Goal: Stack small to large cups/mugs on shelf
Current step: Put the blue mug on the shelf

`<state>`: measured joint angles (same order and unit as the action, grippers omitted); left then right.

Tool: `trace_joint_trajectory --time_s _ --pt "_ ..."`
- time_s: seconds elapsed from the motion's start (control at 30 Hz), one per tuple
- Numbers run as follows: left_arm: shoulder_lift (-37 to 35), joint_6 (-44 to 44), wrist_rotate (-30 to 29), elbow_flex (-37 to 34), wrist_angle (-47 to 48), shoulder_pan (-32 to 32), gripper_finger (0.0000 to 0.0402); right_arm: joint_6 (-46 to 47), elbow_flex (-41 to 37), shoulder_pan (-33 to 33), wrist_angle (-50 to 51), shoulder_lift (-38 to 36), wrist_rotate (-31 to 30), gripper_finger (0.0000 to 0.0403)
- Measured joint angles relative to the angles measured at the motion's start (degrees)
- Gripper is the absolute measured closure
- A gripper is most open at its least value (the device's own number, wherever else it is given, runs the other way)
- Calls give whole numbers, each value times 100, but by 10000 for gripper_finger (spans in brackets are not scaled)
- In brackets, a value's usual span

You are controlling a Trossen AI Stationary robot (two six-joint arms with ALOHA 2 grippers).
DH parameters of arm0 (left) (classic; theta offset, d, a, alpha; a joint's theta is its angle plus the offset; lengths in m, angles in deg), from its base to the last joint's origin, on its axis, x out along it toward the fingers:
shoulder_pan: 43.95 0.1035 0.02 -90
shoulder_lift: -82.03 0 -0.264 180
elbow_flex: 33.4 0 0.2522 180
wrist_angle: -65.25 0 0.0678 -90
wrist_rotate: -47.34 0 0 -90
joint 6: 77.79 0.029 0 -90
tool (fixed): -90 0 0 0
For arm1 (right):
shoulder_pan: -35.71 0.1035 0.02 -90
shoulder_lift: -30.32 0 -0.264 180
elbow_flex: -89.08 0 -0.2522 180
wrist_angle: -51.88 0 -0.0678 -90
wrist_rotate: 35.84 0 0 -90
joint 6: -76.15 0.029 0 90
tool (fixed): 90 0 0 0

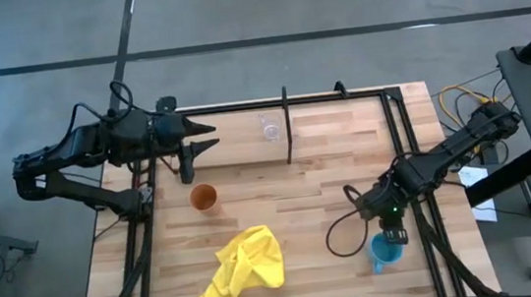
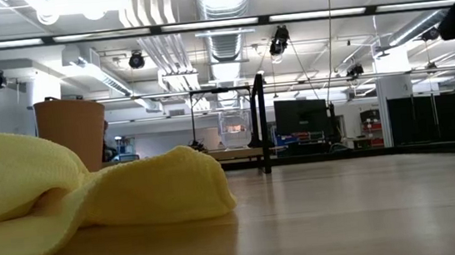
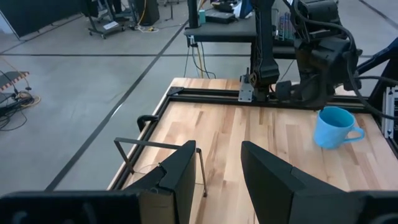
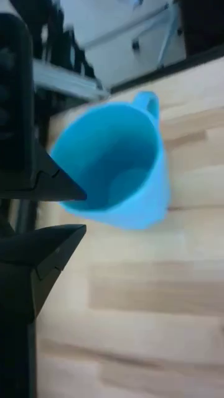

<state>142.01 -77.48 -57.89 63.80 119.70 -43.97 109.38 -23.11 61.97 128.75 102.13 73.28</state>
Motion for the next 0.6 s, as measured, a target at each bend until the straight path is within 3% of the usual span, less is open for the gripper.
trace_joint_trajectory --time_s 0.13,0.43,0.6 --pt "-2 -1 0 0 -2 2 285 -388 -2 0 -284 35 -373 343" --pt "-2 -2 0 0 -24 1 285 -1393 -2 120 -654 159 -397 349" --pt "-2 -3 -1 -1 -36 1 285 -1511 -4 177 -667 380 -420 349"
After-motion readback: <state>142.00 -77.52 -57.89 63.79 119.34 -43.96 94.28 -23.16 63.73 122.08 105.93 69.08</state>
